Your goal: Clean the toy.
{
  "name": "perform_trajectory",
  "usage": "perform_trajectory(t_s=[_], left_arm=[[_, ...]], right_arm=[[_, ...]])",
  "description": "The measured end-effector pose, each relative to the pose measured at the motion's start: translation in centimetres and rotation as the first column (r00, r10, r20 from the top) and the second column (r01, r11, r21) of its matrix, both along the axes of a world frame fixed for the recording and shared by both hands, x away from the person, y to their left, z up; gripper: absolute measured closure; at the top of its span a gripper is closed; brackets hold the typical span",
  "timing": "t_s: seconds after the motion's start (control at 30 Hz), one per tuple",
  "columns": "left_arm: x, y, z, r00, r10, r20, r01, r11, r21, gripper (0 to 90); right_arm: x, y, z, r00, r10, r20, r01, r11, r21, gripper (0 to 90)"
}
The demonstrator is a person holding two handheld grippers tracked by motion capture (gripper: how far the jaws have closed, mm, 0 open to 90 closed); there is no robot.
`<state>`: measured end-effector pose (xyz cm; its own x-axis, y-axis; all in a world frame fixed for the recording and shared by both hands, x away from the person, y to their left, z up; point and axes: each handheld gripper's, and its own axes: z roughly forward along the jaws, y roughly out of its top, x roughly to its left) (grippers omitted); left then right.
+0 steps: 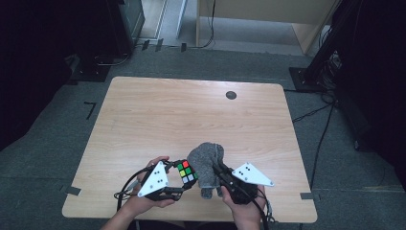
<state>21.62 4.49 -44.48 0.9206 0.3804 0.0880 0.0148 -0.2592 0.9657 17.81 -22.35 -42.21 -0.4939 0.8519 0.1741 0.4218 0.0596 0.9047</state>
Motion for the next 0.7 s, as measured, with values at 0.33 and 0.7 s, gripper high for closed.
perform_trajectory(t_s=[0.33,0.7], left_arm=[[0.6,1.5,0.6,0.9973,-0.039,-0.062,0.03,0.9895,-0.141,33.7],[1.2,1.9,0.5,0.993,-0.055,-0.104,0.036,0.9841,-0.174,33.7]], right_arm=[[0.5,1.4,-1.6,0.96,0.276,-0.049,-0.259,0.9412,0.217,81.1],[0.6,-0.7,-1.1,0.9611,0.273,0.042,-0.267,0.8781,0.397,81.1]])
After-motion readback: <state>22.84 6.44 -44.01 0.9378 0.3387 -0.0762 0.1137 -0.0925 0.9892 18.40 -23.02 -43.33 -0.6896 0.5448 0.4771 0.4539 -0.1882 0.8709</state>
